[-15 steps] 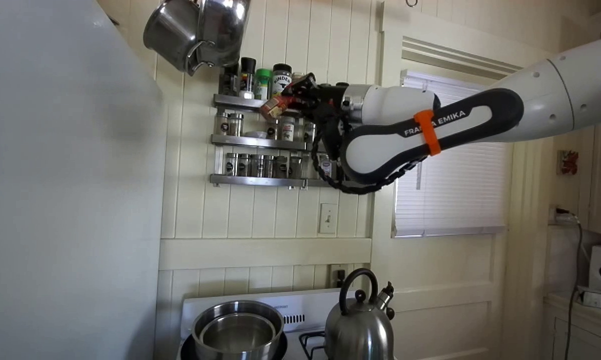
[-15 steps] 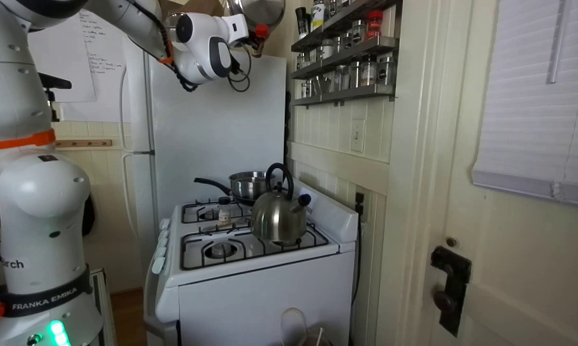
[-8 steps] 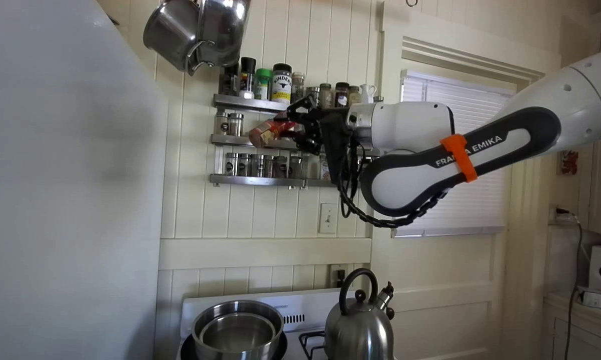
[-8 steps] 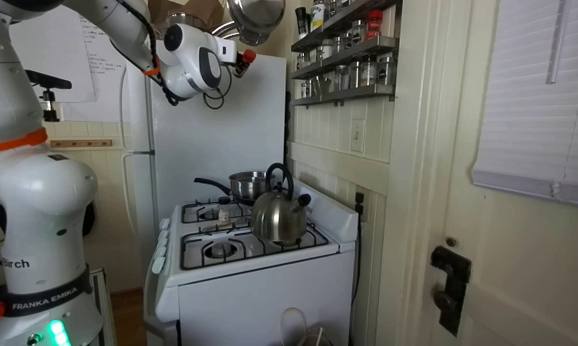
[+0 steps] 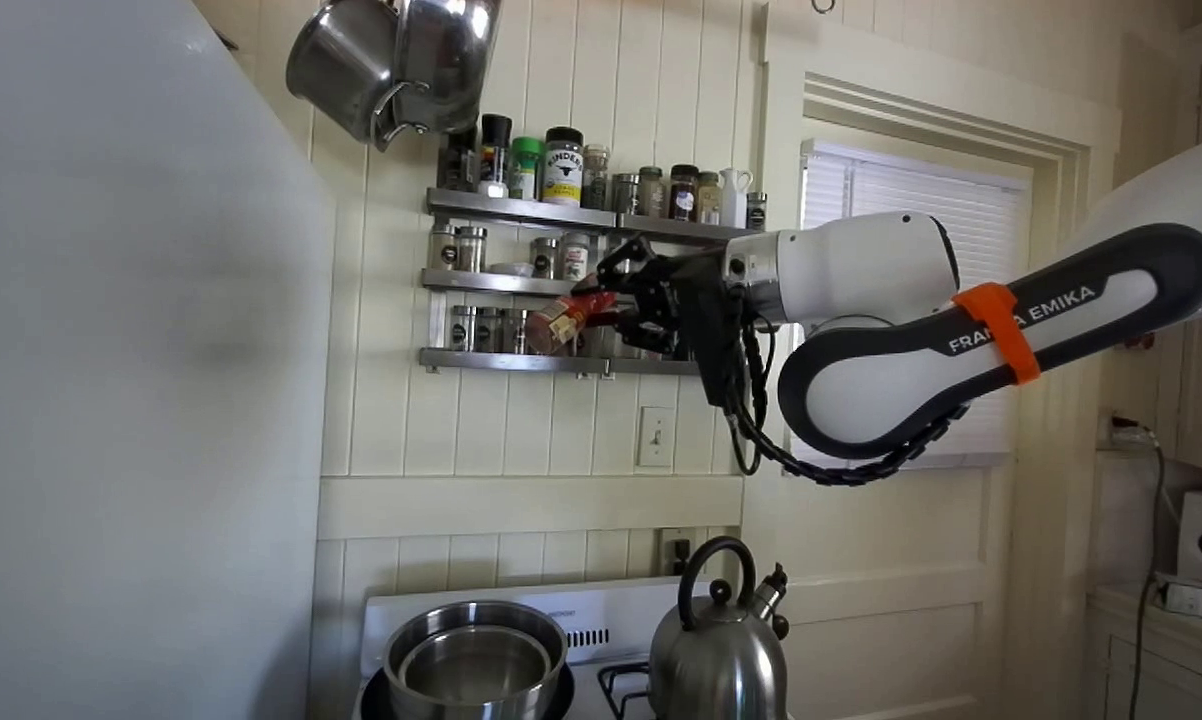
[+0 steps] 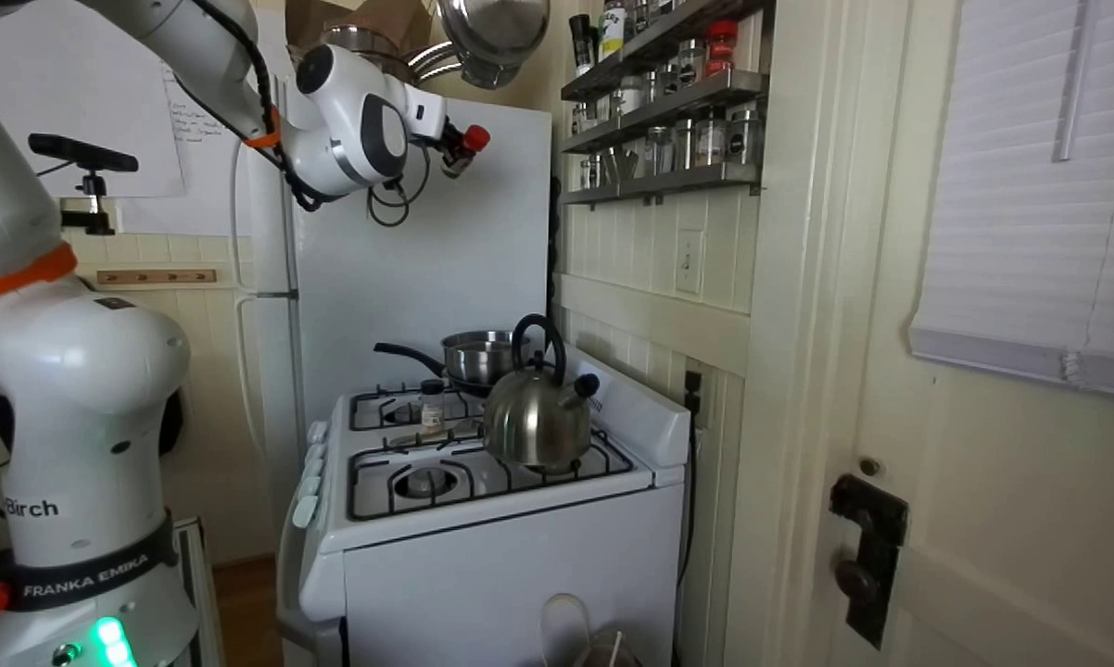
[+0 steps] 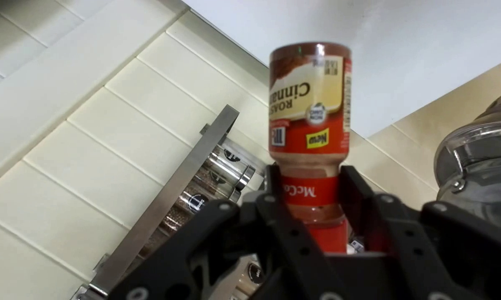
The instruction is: Pick up the bottle from the shelf and put it on the stove
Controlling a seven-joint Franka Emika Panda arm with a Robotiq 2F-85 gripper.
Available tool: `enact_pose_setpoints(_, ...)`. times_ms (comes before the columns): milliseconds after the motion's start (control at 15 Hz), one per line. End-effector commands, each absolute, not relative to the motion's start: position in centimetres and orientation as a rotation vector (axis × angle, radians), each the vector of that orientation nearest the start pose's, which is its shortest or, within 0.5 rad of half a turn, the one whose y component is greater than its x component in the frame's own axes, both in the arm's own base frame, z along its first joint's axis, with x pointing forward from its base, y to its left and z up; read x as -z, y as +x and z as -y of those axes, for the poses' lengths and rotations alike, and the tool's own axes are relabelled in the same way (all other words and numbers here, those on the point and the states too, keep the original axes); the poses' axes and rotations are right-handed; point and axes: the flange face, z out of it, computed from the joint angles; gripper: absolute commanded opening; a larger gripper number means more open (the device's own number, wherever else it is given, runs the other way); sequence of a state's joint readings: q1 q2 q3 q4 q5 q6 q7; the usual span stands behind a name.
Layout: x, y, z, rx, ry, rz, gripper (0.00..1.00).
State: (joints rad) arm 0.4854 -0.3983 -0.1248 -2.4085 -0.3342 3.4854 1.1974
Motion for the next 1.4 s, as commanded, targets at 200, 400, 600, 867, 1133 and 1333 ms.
enact_pose_setpoints(200, -62.4, 40.6, -21.0, 1.225, -1.892, -0.322, 0.13)
enact_pose_setpoints(400, -59.3, 38.6, -26.1, 1.129, -1.968, -0.174, 0.13)
enact_pose_setpoints(600, -56.8, 35.8, -29.9, 1.072, -2.035, 0.013, 0.13)
enact_pose_setpoints(867, -53.2, 31.5, -31.0, 1.022, -2.146, 0.236, 0.13)
enact_pose_setpoints(1133, -50.4, 28.0, -29.2, 1.049, -2.239, 0.429, 0.13)
enact_pose_setpoints(1333, -49.4, 25.5, -27.1, 1.132, -2.276, 0.560, 0.13)
